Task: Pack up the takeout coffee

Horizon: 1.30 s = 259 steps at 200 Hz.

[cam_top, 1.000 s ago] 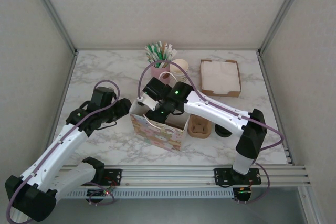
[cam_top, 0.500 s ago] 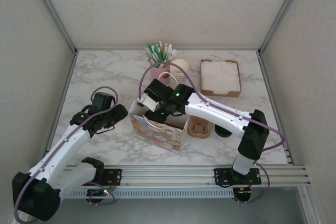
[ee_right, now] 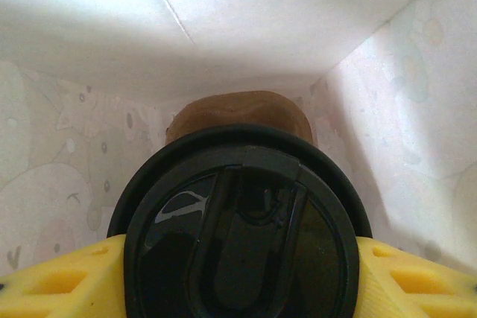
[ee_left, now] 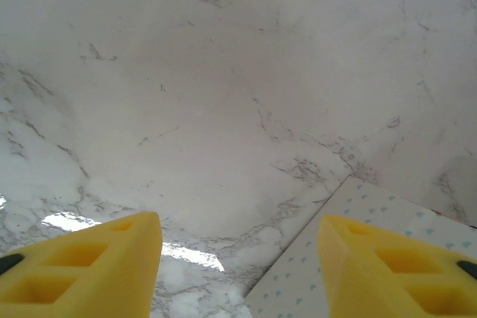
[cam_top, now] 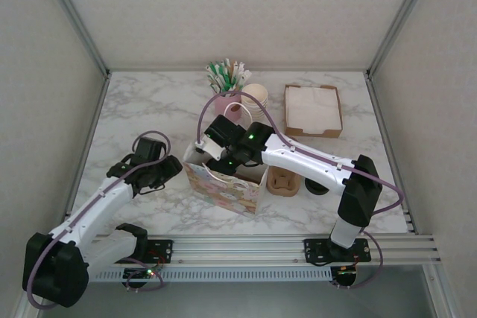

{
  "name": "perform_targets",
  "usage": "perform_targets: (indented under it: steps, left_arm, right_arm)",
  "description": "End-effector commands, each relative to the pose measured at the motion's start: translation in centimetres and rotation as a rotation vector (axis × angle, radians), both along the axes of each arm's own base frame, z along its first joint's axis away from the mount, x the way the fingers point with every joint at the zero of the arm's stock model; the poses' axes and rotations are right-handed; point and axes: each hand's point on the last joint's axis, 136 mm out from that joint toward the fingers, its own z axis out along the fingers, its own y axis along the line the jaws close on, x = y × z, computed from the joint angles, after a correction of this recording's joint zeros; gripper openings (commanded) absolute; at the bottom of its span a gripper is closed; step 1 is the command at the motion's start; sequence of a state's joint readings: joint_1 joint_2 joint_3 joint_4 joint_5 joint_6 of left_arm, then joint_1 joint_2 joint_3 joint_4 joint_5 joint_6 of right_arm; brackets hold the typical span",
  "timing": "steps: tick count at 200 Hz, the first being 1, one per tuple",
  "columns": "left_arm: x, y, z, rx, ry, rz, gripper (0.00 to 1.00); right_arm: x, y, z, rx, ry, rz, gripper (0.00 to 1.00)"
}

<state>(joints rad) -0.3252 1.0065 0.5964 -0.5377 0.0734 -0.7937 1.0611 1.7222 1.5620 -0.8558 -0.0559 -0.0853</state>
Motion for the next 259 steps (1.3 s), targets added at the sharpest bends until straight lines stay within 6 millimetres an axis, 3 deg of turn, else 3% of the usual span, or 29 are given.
perform_targets:
  steps: [1, 148, 223, 259]
  left_arm:
    - [0.0, -0.1, -0.7, -0.019, 0.012, 0.012, 0.57]
    - [-0.2, -0.1, -1.6, -0.013, 0.033, 0.006, 0.56]
    - [-0.2, -0.1, -1.5, -0.016, 0.033, 0.008, 0.56]
    - [-0.1, -0.2, -1.4, -0.020, 0.031, 0.008, 0.56]
  right_arm:
    - [-0.8, 0.4, -1.1, -0.004, 0.031, 0.026, 0.54]
    - [-2.5, -1.7, -5.6, -0.125, 0.124, 0.043, 0.54]
    - [-2.3, 0.6, 0.1, 0.063, 0.076, 0.063, 0.54]
    - [-2.9, 1.1, 1.9, 0.128, 0.084, 0.085, 0.54]
